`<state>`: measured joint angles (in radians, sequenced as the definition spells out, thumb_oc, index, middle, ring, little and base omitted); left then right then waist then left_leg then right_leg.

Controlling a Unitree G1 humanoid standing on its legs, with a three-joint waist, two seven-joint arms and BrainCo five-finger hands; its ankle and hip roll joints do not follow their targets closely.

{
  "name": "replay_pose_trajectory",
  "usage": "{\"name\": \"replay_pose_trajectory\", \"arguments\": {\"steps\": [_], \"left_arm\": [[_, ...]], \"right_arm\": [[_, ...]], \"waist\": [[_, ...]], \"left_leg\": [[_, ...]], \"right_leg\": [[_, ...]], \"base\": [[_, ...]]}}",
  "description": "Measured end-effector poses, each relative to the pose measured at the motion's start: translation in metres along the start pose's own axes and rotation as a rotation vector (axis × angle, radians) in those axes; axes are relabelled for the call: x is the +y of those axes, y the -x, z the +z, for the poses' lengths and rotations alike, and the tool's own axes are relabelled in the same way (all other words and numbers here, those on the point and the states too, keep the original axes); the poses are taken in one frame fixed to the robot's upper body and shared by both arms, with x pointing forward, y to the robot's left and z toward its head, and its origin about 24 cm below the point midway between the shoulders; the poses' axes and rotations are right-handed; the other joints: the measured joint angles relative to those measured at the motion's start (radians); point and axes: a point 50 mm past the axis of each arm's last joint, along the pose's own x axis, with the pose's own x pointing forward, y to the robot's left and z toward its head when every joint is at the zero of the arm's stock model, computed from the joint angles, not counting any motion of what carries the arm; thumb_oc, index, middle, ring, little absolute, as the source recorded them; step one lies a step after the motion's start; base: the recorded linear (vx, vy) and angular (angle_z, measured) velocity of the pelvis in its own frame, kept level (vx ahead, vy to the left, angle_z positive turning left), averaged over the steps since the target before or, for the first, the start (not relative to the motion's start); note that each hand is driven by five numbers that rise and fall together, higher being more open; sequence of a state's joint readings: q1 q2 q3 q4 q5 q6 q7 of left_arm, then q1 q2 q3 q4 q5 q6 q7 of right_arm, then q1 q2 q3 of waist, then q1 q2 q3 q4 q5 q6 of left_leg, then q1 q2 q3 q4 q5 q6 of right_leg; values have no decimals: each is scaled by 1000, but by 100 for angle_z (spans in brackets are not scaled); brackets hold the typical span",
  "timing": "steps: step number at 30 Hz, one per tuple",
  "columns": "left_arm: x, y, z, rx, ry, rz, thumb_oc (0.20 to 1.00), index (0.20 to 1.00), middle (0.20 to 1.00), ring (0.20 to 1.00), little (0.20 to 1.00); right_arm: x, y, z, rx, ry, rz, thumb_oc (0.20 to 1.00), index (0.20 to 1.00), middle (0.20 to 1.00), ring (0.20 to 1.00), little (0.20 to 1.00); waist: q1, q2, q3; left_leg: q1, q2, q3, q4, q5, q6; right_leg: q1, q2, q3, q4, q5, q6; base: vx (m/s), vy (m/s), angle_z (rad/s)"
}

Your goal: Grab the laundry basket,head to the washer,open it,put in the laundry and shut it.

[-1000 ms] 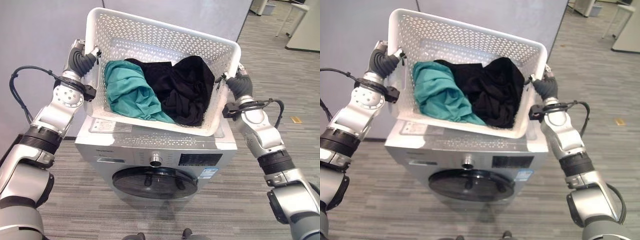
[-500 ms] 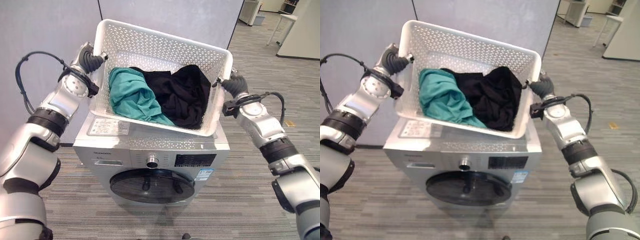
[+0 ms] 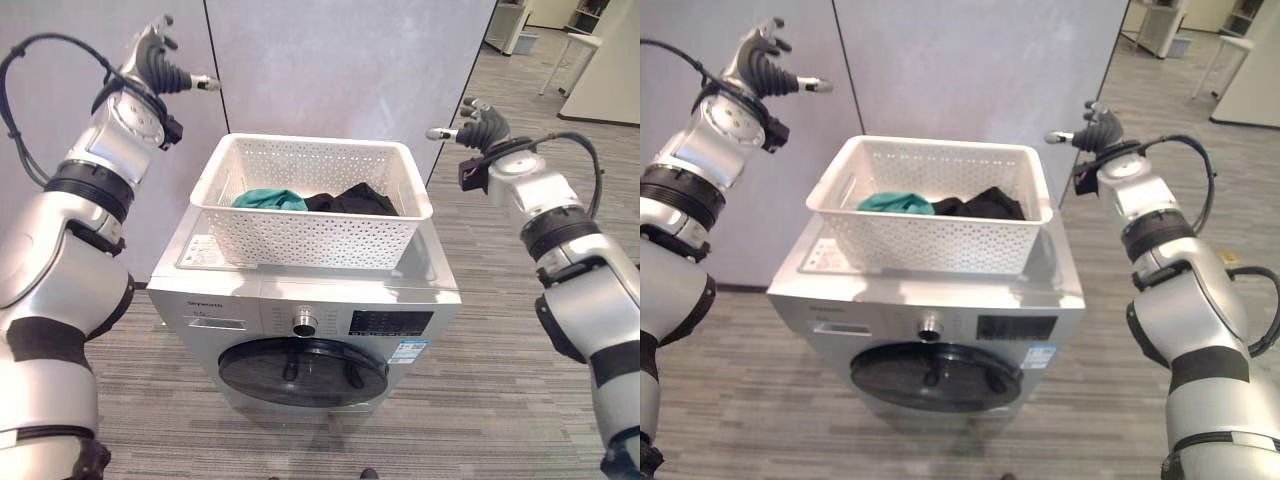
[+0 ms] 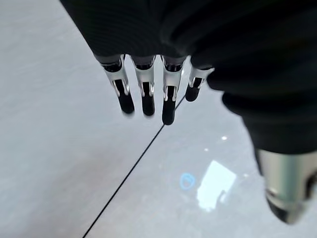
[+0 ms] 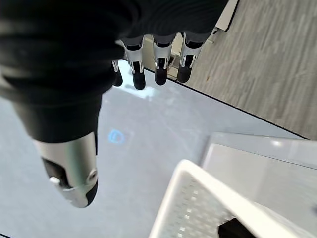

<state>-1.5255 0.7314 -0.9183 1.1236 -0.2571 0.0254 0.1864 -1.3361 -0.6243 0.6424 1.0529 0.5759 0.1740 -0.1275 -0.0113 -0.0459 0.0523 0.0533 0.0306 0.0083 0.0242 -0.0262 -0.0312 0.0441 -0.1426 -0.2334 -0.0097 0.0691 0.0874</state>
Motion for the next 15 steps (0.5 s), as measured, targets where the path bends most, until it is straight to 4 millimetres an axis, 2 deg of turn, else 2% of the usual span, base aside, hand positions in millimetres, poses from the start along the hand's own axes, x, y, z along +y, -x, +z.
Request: {"name": "replay_pose_trajectory", "arguments": {"steps": [2, 11, 13, 15], "left_arm": [[2, -1, 2, -5, 1, 5, 1000, 1000, 1000, 1000, 1000], [4, -1, -1, 6, 11, 17, 1000, 1000, 1000, 1000, 1000], [14, 0, -1, 0, 43, 42, 1000, 1000, 1000, 1000, 1000], [31, 1, 5, -44, 104, 112, 1000, 1000, 1000, 1000, 1000]], "right_arm": [[-2, -1, 5, -8, 6, -6, 1000, 1000, 1000, 1000, 1000], [-1, -1, 5, -7, 12, -4, 1000, 1000, 1000, 1000, 1000], [3, 2, 14, -59, -12, 21, 1000, 1000, 1000, 1000, 1000], [6, 9, 28, -155, -12, 52, 1000, 1000, 1000, 1000, 1000]], "waist": [[-1, 0, -12], [-2, 1, -18], [-4, 1, -18], [-6, 3, -19]], "left_leg": [[-4, 0, 0, 0, 0, 0], [-8, -3, 3, 9, 0, 0], [-13, -2, 7, 9, 0, 0], [-19, 1, 11, 7, 1, -1]], "right_leg": [[-6, 0, 1, 1, 0, 0], [-10, -4, 3, 9, 0, -1], [-16, -4, 6, 6, 1, -3], [-26, -1, 10, 5, 4, -5]], "base": [[15, 14, -1], [2, 3, 0], [7, -1, -5], [8, -7, -6]]}}
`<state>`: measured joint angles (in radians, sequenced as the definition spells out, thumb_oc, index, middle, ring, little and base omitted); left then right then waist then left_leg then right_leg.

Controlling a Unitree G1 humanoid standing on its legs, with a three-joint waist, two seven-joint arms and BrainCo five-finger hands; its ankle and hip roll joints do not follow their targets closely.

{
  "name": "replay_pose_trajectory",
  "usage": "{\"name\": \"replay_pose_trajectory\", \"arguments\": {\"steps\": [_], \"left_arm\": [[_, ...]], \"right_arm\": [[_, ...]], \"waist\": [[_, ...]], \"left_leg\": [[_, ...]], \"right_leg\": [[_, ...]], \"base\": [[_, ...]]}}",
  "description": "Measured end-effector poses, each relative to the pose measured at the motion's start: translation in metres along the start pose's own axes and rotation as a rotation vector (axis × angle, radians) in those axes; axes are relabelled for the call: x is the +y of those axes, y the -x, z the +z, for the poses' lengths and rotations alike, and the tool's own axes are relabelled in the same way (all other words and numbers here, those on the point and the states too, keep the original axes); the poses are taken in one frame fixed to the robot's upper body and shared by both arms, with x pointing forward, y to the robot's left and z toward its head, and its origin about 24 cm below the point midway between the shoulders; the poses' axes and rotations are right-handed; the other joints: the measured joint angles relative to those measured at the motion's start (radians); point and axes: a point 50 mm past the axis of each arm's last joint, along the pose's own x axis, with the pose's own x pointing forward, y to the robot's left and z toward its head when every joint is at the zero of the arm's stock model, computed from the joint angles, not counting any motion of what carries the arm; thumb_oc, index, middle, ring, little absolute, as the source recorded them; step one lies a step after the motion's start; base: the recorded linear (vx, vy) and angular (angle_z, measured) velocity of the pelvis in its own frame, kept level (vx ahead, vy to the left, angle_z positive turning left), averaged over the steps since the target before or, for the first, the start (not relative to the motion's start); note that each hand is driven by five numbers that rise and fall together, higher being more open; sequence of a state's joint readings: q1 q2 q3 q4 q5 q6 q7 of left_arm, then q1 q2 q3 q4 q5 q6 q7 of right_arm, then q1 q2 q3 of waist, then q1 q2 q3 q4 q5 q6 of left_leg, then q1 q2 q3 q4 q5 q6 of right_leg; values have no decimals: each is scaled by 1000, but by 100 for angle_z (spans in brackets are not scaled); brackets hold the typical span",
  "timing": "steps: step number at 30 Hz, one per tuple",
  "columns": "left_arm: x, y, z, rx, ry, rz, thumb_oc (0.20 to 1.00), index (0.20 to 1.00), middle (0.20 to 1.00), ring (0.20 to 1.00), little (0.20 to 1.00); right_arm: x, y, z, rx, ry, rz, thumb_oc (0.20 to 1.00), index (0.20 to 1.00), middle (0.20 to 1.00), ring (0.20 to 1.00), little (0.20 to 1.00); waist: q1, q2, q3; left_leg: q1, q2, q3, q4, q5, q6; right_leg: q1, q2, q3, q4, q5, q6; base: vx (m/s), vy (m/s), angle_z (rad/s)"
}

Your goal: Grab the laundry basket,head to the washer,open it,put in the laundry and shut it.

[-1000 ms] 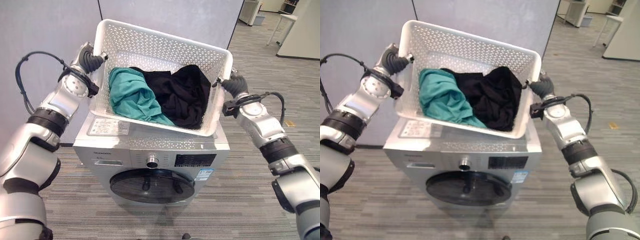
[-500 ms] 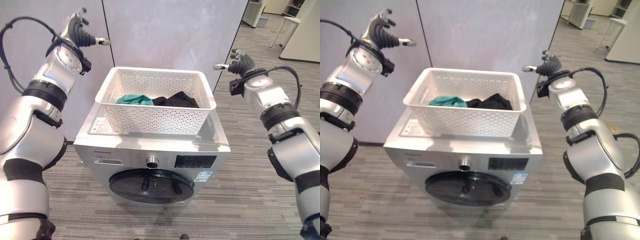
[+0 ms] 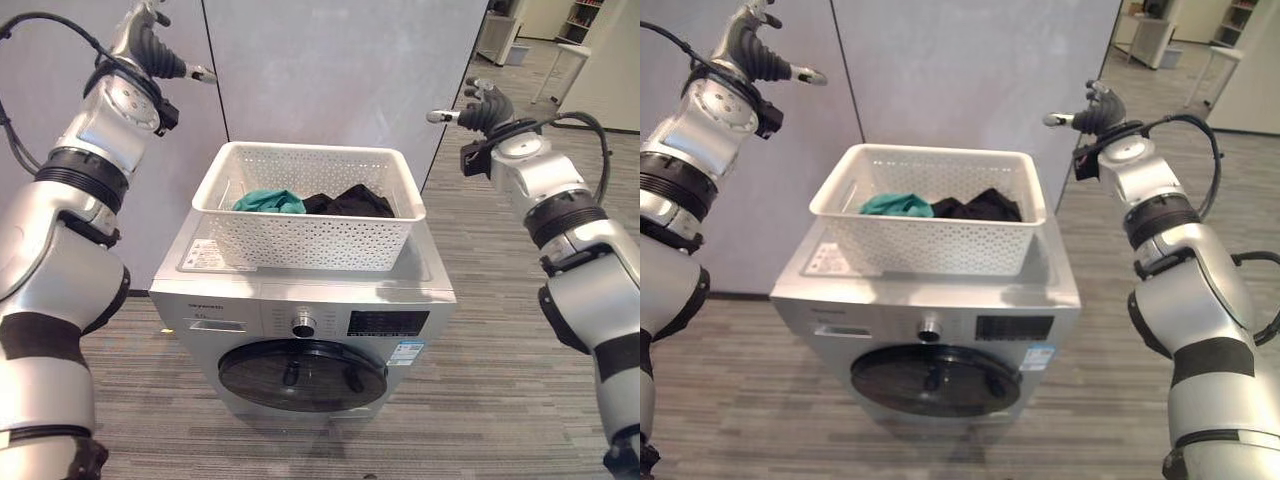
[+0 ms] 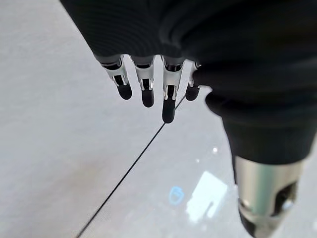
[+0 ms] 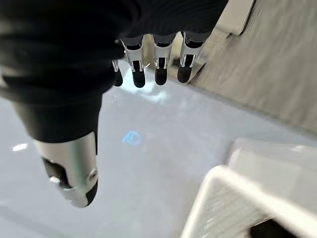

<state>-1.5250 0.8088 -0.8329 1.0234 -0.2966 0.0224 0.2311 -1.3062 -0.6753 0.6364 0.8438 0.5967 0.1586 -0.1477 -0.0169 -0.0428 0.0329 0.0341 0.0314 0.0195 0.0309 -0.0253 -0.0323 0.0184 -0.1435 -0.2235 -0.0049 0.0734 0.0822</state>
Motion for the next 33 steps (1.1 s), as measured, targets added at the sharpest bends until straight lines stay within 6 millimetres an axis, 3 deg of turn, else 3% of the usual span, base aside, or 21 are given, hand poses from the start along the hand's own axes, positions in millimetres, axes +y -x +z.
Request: {"name": "replay_pose_trajectory", "arguments": {"steps": [2, 4, 6, 9, 11, 12, 13, 17, 18, 19, 21, 23, 24, 25, 28, 29, 33], "left_arm": [[17, 5, 6, -77, 82, 56, 1000, 1000, 1000, 1000, 1000], [30, 18, 6, -163, 155, 112, 1000, 1000, 1000, 1000, 1000], [33, 26, -7, -160, 170, 143, 1000, 1000, 1000, 1000, 1000], [34, 57, -31, -190, 238, 165, 1000, 1000, 1000, 1000, 1000], [32, 72, -58, -123, 240, 172, 1000, 1000, 1000, 1000, 1000], [32, 76, -66, -101, 229, 174, 1000, 1000, 1000, 1000, 1000], [40, 95, -90, -49, 188, 210, 1000, 1000, 1000, 1000, 1000], [66, 127, -141, 116, 63, 315, 1000, 1000, 1000, 1000, 1000], [68, 131, -145, 128, 47, 323, 1000, 1000, 1000, 1000, 1000], [85, 159, -165, 186, 4, 385, 1000, 1000, 1000, 1000, 1000], [96, 189, -191, 301, -9, 459, 1000, 1000, 1000, 1000, 1000], [110, 232, -219, 440, -14, 549, 1000, 1000, 1000, 1000, 1000], [109, 244, -226, 479, -12, 566, 1000, 1000, 1000, 1000, 1000], [104, 280, -241, 569, 4, 595, 1000, 1000, 1000, 1000, 1000], [78, 331, -269, 777, 52, 586, 1000, 1000, 1000, 1000, 1000], [54, 369, -284, 942, 123, 588, 1000, 1000, 1000, 1000, 1000], [-6, 443, -293, 1229, 318, 598, 1000, 1000, 1000, 1000, 1000]], "right_arm": [[1, 11, 3, -79, -36, 30, 1000, 1000, 1000, 1000, 1000], [-9, 27, -6, -138, -102, 21, 1000, 1000, 1000, 1000, 1000], [-20, 33, -26, -95, -107, -32, 1000, 1000, 1000, 1000, 1000], [-48, 66, -65, -83, -204, -139, 1000, 1000, 1000, 1000, 1000], [-67, 86, -101, 23, -189, -230, 1000, 1000, 1000, 1000, 1000], [-72, 92, -110, 48, -180, -248, 1000, 1000, 1000, 1000, 1000], [-88, 113, -126, 83, -186, -315, 1000, 1000, 1000, 1000, 1000], [-120, 136, -141, 118, -171, -468, 1000, 1000, 1000, 1000, 1000], [-123, 140, -141, 114, -161, -480, 1000, 1000, 1000, 1000, 1000], [-131, 154, -141, 92, -138, -516, 1000, 1000, 1000, 1000, 1000], [-145, 175, -148, 100, -104, -583, 1000, 1000, 1000, 1000, 1000], [-153, 193, -162, 143, -96, -652, 1000, 1000, 1000, 1000, 1000], [-154, 204, -170, 179, -73, -673, 1000, 1000, 1000, 1000, 1000], [-146, 224, -186, 221, -116, -698, 1000, 1000, 1000, 1000, 1000], [-125, 254, -217, 331, -188, -726, 1000, 1000, 1000, 1000, 1000], [-105, 275, -241, 442, -241, -727, 1000, 1000, 1000, 1000, 1000], [-68, 311, -277, 621, -360, -740, 1000, 1000, 1000, 1000, 1000]], "waist": [[0, 1, 0], [3, 4, -1], [7, 7, -3], [12, 10, -1], [20, 13, 0], [20, 14, 1], [17, 21, 6], [15, 36, 12], [17, 37, 12], [20, 44, 17], [24, 56, 24], [26, 62, 27], [31, 62, 28], [34, 64, 33], [40, 64, 33], [44, 59, 38], [48, 46, 40]], "left_leg": [[0, 2, 6, -3, 0, 0], [5, 4, 7, -10, 0, 0], [16, 3, 11, -19, 0, -1], [33, 4, 14, -37, 4, -3], [54, 4, 15, -54, 7, -5], [54, 5, 16, -58, 9, -5], [60, 6, 16, -77, 16, -5], [87, 11, 18, -122, 35, -10], [87, 12, 18, -122, 35, -10], [87, 14, 20, -122, 35, -10], [89, 13, 17, -122, 34, -10], [91, 14, 20, -123, 32, -7], [91, 13, 17, -123, 32, -7], [90, 12, 17, -123, 31, -7], [87, 12, 16, -123, 30, -6], [77, 12, 16, -127, 28, -4], [66, 12, 14, -127, 25, -7]], "right_leg": [[-2, 2, 1, 0, 0, 0], [-1, 4, 2, -1, 0, -1], [3, 3, 2, -1, -1, -2], [13, 5, 4, -5, -2, -2], [30, 6, 9, -19, -3, -2], [30, 7, 11, -19, -3, -2], [31, 9, 11, -31, -1, -1], [53, 20, 14, -71, 14, 0], [54, 21, 14, -71, 14, 0], [54, 24, 17, -80, 14, 0], [58, 24, 16, -80, 14, 1], [59, 25, 18, -80, 13, 2], [61, 24, 16, -80, 13, 3], [59, 23, 17, -81, 10, 5], [58, 22, 15, -81, 8, 7], [52, 21, 16, -81, 3, 9], [43, 20, 14, -81, -3, 7]], "base": [[5, -8, -2], [0, 0, 0], [-13, -31, -3], [19, -49, -4], [4, -42, -5], [4, -79, -6], [-2, -83, -3], [-2, -53, -2], [3, -65, -4], [6, -75, -5], [3, -53, 0], [-10, -51, 1], [-17, -69, 2], [-3, -58, 6], [-31, -45, 2], [-40, -66, 2], [-36, -48, 1]]}}
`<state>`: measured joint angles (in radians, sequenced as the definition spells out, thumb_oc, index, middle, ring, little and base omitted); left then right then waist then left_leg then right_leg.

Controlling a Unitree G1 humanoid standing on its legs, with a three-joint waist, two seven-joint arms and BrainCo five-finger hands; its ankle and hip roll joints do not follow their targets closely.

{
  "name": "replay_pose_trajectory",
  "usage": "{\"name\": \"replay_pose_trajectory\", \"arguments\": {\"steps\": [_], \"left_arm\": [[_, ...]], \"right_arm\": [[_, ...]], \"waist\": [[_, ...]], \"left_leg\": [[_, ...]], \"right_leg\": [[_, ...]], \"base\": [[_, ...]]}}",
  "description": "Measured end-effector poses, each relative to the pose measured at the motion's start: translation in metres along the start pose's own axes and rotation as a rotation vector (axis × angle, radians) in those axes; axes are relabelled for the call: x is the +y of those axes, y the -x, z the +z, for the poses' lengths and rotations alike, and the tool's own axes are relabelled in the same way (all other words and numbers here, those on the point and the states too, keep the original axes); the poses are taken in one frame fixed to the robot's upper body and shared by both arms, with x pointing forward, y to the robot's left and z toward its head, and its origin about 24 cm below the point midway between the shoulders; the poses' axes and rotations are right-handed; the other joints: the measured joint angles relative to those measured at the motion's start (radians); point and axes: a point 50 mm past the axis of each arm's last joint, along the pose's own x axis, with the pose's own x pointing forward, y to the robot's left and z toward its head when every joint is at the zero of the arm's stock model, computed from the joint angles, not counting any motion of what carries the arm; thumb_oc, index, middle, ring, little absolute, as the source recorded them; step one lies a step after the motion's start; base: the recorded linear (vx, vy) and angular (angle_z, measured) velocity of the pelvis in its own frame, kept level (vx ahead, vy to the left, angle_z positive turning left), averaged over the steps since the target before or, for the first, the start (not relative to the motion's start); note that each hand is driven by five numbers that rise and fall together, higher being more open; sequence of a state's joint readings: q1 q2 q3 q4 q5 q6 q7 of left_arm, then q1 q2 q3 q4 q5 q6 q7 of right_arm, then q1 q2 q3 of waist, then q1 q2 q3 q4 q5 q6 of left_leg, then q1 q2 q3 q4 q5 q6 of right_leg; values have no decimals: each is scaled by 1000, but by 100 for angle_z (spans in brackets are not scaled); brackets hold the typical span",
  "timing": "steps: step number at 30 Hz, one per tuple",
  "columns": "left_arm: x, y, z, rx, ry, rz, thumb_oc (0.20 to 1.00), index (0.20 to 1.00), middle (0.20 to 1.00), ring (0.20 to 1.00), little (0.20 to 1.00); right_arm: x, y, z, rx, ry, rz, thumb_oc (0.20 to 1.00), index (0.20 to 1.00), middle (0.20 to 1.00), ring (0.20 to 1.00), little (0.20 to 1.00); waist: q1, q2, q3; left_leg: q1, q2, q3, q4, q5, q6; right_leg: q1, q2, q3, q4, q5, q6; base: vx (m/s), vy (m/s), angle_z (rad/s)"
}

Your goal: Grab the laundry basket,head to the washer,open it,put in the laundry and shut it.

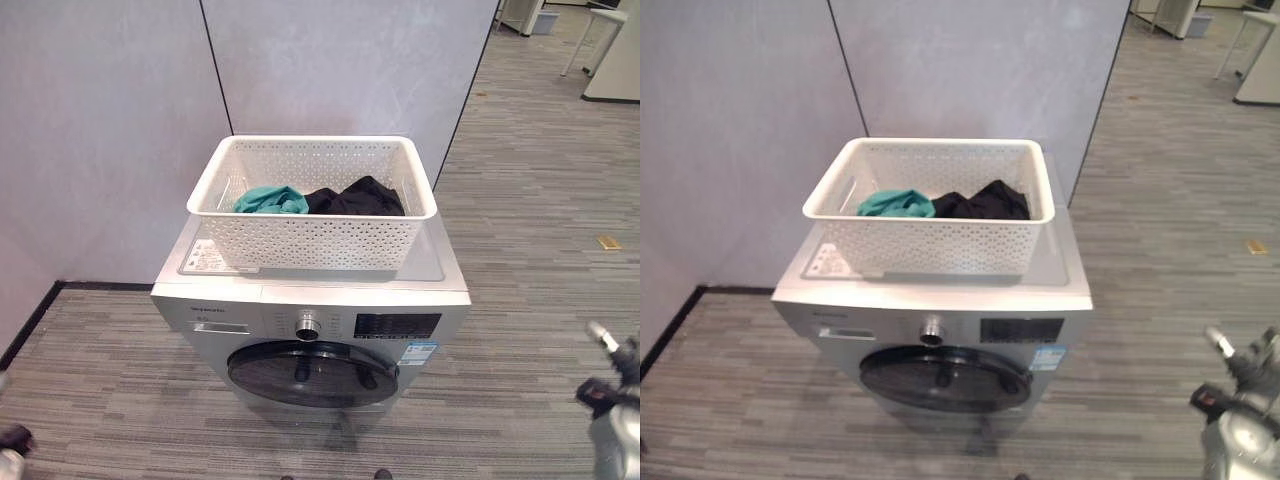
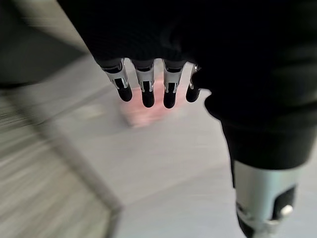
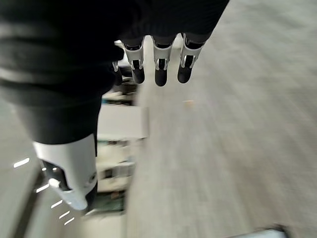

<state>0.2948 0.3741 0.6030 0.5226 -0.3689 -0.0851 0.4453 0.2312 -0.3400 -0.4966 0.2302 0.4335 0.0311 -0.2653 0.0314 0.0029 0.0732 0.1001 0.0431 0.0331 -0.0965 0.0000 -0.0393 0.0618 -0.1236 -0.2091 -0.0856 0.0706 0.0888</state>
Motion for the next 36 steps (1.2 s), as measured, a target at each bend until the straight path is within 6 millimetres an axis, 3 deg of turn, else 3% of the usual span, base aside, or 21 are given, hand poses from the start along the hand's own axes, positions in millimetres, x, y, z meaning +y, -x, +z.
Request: {"name": "replay_pose_trajectory", "arguments": {"steps": [3, 4, 7, 8, 12, 17, 18, 20, 24, 30, 36], "left_arm": [[-3, 24, -81, 360, 13, 20, 1000, 1000, 1000, 1000, 1000], [-1, 29, -92, 403, -8, 20, 1000, 1000, 1000, 1000, 1000], [-2, 34, -104, 462, -45, -11, 1000, 1000, 1000, 1000, 1000], [-11, 37, -110, 487, -79, -60, 1000, 1000, 1000, 1000, 1000], [-40, 52, -117, 507, -138, -216, 1000, 1000, 1000, 1000, 1000], [-80, 82, -131, 542, -246, -427, 1000, 1000, 1000, 1000, 1000], [-82, 86, -133, 552, -258, -444, 1000, 1000, 1000, 1000, 1000], [-88, 90, -134, 552, -270, -478, 1000, 1000, 1000, 1000, 1000], [-91, 98, -140, 553, -332, -544, 1000, 1000, 1000, 1000, 1000], [-78, 106, -154, 588, -434, -554, 1000, 1000, 1000, 1000, 1000], [-81, 113, -157, 584, -469, -591, 1000, 1000, 1000, 1000, 1000]], "right_arm": [[7, 17, -43, 159, -110, 0, 1000, 1000, 1000, 1000, 1000], [9, 23, -51, 179, -147, -1, 1000, 1000, 1000, 1000, 1000], [12, 31, -81, 304, -188, -15, 1000, 1000, 1000, 1000, 1000], [12, 32, -99, 385, -154, -21, 1000, 1000, 1000, 1000, 1000], [20, 42, -121, 474, -70, 19, 1000, 1000, 1000, 1000, 1000], [41, 68, -164, 684, 38, 88, 1000, 1000, 1000, 1000, 1000], [43, 71, -166, 699, 49, 104, 868, 868, 868, 868, 868], [42, 74, -173, 742, 64, 111, 1000, 1000, 1000, 1000, 1000], [46, 81, -180, 778, 94, 143, 1000, 1000, 1000, 1000, 1000], [54, 82, -180, 774, 133, 174, 1000, 1000, 1000, 1000, 1000], [58, 82, -179, 754, 207, 215, 1000, 1000, 1000, 1000, 1000]], "waist": [[-14, -8, -9], [-18, -12, -5], [-19, -28, -11], [-12, -37, -12], [-8, -44, -6], [-6, -53, 2], [-6, -54, 2], [-2, -46, 7], [6, -30, 16], [9, 10, 31], [12, 48, 48]], "left_leg": [[-16, 3, -4, 0, 3, -4], [-17, 5, -7, 0, 6, -3], [-18, 7, -21, 4, 12, -9], [-18, 7, -23, 5, 12, -9], [-16, 11, -27, 5, 14, -12], [-16, 24, -46, 5, 20, -22], [-16, 26, -46, 5, 20, -22], [-17, 33, -47, 5, 24, -27], [-15, 43, -47, 5, 29, -34], [-16, 73, -56, 13, 39, -52], [-56, 112, -111, 54, 39, -77]], "right_leg": [[-14, 3, -5, -4, 1, -1], [-13, 5, -10, -5, 1, -3], [-7, 7, -23, -4, 1, -7], [-5, 8, -25, -2, 2, -5], [1, 10, -31, 0, 2, -6], [9, 24, -47, -8, -4, -16], [9, 27, -47, -8, -5, -17], [9, 33, -47, -8, -4, -20], [10, 43, -47, -9, 0, -28], [21, 74, -61, -9, -4, -45], [37, 126, -104, -3, -19, -71]], "base": [[-24, -31, 4], [-53, -50, 12], [-35, -65, 13], [-30, -94, 8], [-44, -85, 5], [-65, -82, 9], [-112, -101, 1], [-121, -104, -1], [-111, -107, -1], [-135, -118, 4], [-178, -98, 27]]}}
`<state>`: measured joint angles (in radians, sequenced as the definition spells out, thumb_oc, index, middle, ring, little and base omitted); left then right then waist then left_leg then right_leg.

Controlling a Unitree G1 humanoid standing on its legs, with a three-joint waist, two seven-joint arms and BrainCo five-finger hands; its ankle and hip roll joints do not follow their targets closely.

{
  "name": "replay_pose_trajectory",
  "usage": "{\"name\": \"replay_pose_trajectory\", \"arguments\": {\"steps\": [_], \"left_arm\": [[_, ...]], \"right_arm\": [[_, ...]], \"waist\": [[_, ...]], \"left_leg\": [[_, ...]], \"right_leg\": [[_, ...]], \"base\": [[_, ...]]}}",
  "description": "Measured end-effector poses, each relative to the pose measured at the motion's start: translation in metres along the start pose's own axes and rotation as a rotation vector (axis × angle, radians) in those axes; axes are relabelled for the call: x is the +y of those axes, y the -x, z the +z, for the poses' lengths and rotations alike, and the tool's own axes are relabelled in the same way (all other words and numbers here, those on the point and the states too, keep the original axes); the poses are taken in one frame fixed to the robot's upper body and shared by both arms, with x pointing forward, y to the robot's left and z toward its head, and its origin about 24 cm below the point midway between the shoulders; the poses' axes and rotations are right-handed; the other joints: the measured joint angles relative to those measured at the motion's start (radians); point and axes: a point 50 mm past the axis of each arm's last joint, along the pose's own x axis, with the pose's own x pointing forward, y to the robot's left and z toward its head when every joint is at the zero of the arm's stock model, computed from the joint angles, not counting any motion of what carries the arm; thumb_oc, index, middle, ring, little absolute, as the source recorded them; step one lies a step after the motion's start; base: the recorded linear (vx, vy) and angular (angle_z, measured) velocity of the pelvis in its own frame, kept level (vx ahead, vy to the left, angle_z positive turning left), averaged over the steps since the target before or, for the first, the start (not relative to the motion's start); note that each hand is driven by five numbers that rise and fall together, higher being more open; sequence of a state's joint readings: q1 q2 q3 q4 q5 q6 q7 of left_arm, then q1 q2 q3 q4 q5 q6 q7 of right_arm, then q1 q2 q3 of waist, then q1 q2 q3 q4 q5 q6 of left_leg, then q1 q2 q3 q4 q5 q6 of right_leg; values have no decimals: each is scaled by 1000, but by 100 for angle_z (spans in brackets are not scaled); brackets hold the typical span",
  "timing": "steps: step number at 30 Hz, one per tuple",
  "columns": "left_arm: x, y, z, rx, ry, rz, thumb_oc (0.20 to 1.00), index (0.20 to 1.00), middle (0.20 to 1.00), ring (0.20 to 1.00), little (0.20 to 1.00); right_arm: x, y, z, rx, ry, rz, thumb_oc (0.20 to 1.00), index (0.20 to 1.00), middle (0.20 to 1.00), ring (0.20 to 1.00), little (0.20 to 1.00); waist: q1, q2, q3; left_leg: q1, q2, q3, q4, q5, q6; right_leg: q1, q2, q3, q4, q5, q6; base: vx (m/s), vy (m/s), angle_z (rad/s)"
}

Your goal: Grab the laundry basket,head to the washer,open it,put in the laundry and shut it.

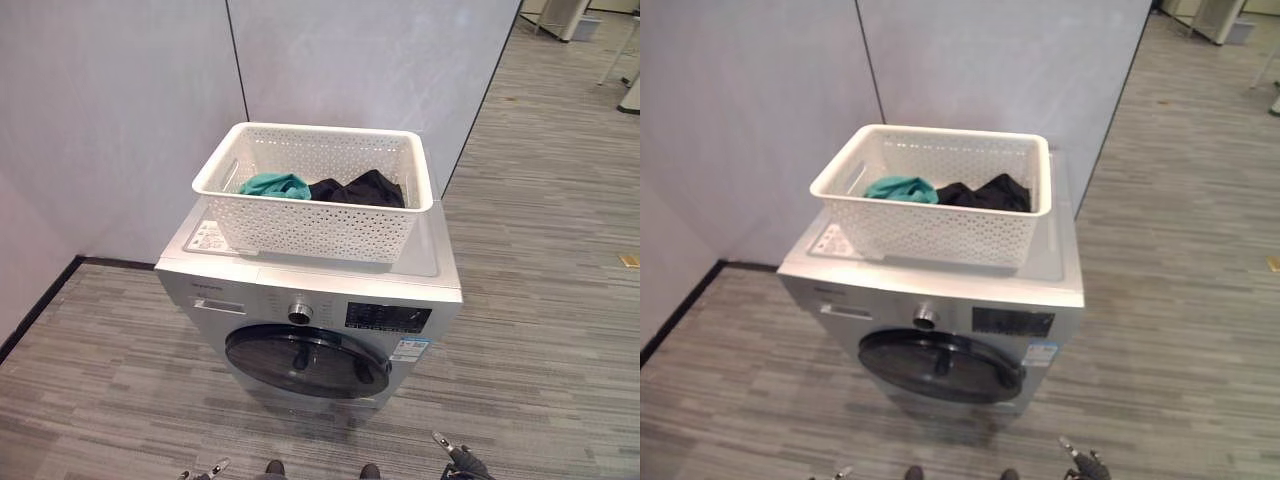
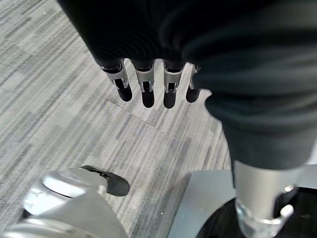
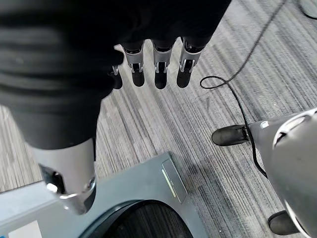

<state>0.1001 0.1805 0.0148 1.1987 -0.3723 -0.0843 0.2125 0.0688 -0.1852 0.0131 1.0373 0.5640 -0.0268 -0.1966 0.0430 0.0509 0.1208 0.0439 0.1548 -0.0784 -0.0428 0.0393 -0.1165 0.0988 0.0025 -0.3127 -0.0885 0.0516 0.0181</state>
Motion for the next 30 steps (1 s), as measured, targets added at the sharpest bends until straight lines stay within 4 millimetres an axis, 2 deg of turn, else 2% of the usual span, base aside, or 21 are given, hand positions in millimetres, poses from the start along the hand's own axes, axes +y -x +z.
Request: {"name": "replay_pose_trajectory", "arguments": {"steps": [2, 3, 4, 5, 6, 7, 8, 10, 12, 13, 15, 16, 17, 20, 22, 23, 24, 25, 27, 28, 30], "left_arm": [[-5, -1, 7, -18, 2, -10, 1000, 1000, 1000, 1000, 1000], [-7, -1, 9, -21, 9, -13, 1000, 1000, 1000, 1000, 1000], [-12, -1, 15, -37, 15, -23, 1000, 1000, 1000, 1000, 1000], [-16, -2, 23, -55, 22, -32, 1000, 1000, 1000, 1000, 1000], [-20, -3, 35, -86, 31, -37, 1000, 1000, 1000, 1000, 1000], [-20, -3, 39, -93, 39, -34, 1000, 1000, 1000, 1000, 1000], [-20, -4, 43, -102, 40, -34, 1000, 1000, 1000, 1000, 1000], [-20, -4, 46, -114, 47, -33, 1000, 1000, 1000, 1000, 1000], [-21, -5, 50, -113, 76, -28, 1000, 1000, 1000, 1000, 1000], [-24, -4, 50, -116, 66, -37, 1000, 1000, 1000, 1000, 1000], [-31, -3, 53, -129, 74, -55, 1000, 1000, 1000, 1000, 1000], [-36, -2, 53, -136, 65, -70, 1000, 1000, 1000, 1000, 1000], [-41, 0, 54, -147, 45, -89, 1000, 1000, 1000, 1000, 1000], [-45, 1, 61, -181, 27, -110, 1000, 1000, 1000, 1000, 1000], [-42, 3, 57, -191, 8, -113, 1000, 1000, 1000, 1000, 1000], [-36, 4, 49, -191, -19, -112, 1000, 1000, 1000, 1000, 1000], [-32, 5, 41, -180, -28, -108, 1000, 1000, 1000, 1000, 1000], [-28, 5, 33, -163, -32, -99, 1000, 1000, 1000, 1000, 1000], [-22, 6, 30, -184, -83, -99, 1000, 1000, 1000, 1000, 1000], [-19, 6, 26, -177, -87, -93, 1000, 1000, 1000, 1000, 1000], [-11, 6, 25, -181, -109, -76, 1000, 1000, 1000, 1000, 1000]], "right_arm": [[1, 0, 6, -25, 16, 11, 1000, 1000, 1000, 1000, 1000], [2, 0, 12, -48, 16, 15, 1000, 1000, 1000, 1000, 1000], [4, 1, 22, -88, 16, 22, 1000, 1000, 1000, 1000, 1000], [8, 2, 33, -137, 29, 42, 1000, 1000, 1000, 1000, 1000], [13, 4, 41, -176, 49, 62, 1000, 1000, 1000, 1000, 1000], [19, 4, 51, -213, 57, 82, 1000, 1000, 1000, 1000, 1000], [25, 6, 59, -256, 65, 100, 1000, 1000, 1000, 1000, 1000], [19, 5, 63, -270, 78, 80, 1000, 1000, 1000, 1000, 1000], [9, 3, 62, -261, 86, 33, 1000, 1000, 1000, 1000, 1000], [6, 3, 55, -244, 89, 22, 1000, 1000, 1000, 1000, 1000], [1, 2, 53, -232, 85, -3, 1000, 1000, 1000, 1000, 1000], [0, 2, 51, -224, 80, -14, 1000, 1000, 1000, 1000, 1000], [-4, 2, 47, -213, 73, -25, 1000, 1000, 1000, 1000, 1000], [-3, 3, 42, -202, 63, -26, 1000, 1000, 1000, 1000, 1000], [0, 4, 45, -220, 94, -23, 1000, 1000, 1000, 1000, 1000], [5, 6, 51, -255, 121, -6, 1000, 1000, 1000, 1000, 1000], [9, 8, 58, -293, 141, 4, 1000, 1000, 1000, 1000, 1000], [10, 8, 60, -306, 162, 1, 1000, 1000, 1000, 1000, 1000], [5, 11, 70, -359, 266, -20, 1000, 1000, 1000, 1000, 1000], [3, 10, 74, -374, 308, -34, 1000, 1000, 1000, 1000, 1000], [1, 9, 81, -391, 355, -49, 1000, 1000, 1000, 1000, 1000]], "waist": [[-2, 5, 16], [-1, 13, 28], [-6, 17, 45], [-11, 10, 64], [-19, -20, 83], [-22, -46, 100], [-37, -88, 113], [-57, -95, 112], [-75, -80, 96], [-89, -71, 58], [-99, -52, 38], [-114, -40, 26], [-123, -28, 4], [-116, -27, -25], [-96, -51, -44], [-86, -67, -54], [-85, -70, -60], [-84, -71, -63], [-64, -75, -60], [-61, -81, -54], [-58, -88, -49]], "left_leg": [[-36, 9, -20, 40, -8, -14], [-59, 14, -33, 60, 6, -38], [-91, 13, -35, 82, 28, -56], [-110, 7, -19, 71, 79, -83], [-122, -1, 18, 56, 117, -121], [-142, -5, 87, 136, 58, -69], [-139, 5, 175, 332, -24, -22], [-116, 41, 197, 498, -69, -6], [-71, 99, 201, 759, -124, -14], [11, 100, 178, 683, -126, -17], [89, 98, 171, 559, -128, -23], [154, 99, 193, 402, -202, -49], [183, 92, 219, 286, -227, -49], [226, 58, 227, 86, -250, -48], [211, 6, 228, 63, -277, -33], [194, -30, 229, 76, -277, -10], [183, -54, 232, 78, -277, 8], [179, -77, 230, 82, -279, 25], [144, -114, 225, 136, -285, 61], [141, -128, 229, 138, -287, 73], [119, -138, 228, 176, -284, 91]], "right_leg": [[-11, 9, -6, -5, -1, -5], [-21, 19, -9, -3, 2, -13], [-35, 21, -20, -1, 7, -25], [-54, 16, -26, -2, 16, -38], [-81, -17, -38, -6, 42, -84], [-87, -39, -40, -6, 56, -103], [-83, -70, -36, -6, 55, -106], [-82, -74, -36, -6, 55, -106], [-82, -62, -57, -6, 68, -125], [-110, -59, -54, -6, 66, -119], [-140, -51, -56, -5, 87, -107], [-157, -56, -69, -5, 121, -87], [-177, -62, -92, 5, 128, -72], [-226, -99, -83, 10, 151, -23], [-251, -147, -75, 17, 192, -8], [-263, -182, -67, 11, 192, -4], [-274, -205, -60, 14, 174, 20], [-274, -217, -58, 20, 116, 83], [-297, -269, -52, 51, 70, 92], [-305, -283, -54, 70, 18, 139], [-307, -296, -46, 83, -53, 153]], "base": [[-284, -39, 22], [-277, -25, 28], [-161, -32, 38], [-97, -16, 35], [-37, -12, 17], [-88, 2, 2], [-80, 8, -3], [-57, 43, 6], [-18, 141, 1], [-57, 227, 8], [-128, 247, 20], [-161, 248, 48], [-96, 163, 72], [-261, 315, 64], [-210, 256, 8], [-231, 279, -16], [-256, 298, -10], [-257, 298, -2], [-165, 159, -7], [-279, 171, -11], [-237, 100, 5]]}}
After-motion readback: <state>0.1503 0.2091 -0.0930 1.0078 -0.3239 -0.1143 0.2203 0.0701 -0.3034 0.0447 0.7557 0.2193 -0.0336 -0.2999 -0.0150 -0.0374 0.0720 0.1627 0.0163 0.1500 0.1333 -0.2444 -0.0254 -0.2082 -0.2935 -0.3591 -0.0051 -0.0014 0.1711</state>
